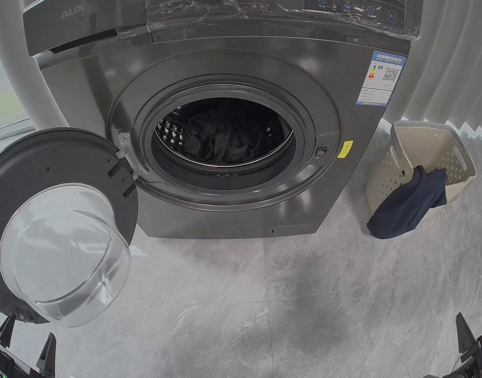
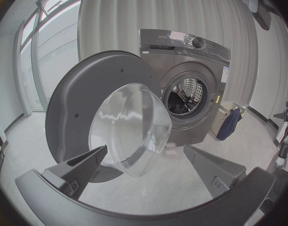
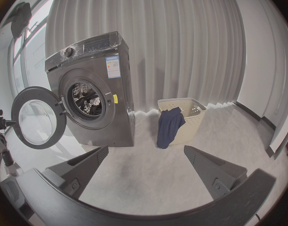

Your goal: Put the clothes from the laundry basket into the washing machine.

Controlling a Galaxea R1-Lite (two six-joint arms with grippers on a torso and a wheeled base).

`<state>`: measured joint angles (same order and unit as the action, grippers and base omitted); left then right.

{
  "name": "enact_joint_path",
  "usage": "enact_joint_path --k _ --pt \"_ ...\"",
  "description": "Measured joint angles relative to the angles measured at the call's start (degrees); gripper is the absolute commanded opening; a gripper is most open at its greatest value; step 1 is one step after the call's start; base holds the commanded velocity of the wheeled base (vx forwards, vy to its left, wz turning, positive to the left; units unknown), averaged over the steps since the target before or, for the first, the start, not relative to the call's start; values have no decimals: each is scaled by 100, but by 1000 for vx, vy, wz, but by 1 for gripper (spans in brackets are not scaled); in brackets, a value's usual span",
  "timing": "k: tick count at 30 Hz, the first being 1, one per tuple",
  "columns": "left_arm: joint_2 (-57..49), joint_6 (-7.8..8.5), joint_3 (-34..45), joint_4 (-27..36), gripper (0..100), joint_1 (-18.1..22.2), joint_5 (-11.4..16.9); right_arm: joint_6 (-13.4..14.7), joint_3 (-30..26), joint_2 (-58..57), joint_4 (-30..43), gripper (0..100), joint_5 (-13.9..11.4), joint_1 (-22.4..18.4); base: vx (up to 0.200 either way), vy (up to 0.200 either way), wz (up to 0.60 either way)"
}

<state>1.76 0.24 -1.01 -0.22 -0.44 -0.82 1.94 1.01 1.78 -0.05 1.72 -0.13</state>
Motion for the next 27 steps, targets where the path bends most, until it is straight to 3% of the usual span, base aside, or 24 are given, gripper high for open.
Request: enact_joint_path --k 6,27 --pt "-83 -4 0 9 100 33 6 -169 0 -79 -2 100 -215 -44 0 -200 0" --pt "-112 -34 0 15 100 34 82 -165 0 -107 5 100 -201 -52 0 -200 0"
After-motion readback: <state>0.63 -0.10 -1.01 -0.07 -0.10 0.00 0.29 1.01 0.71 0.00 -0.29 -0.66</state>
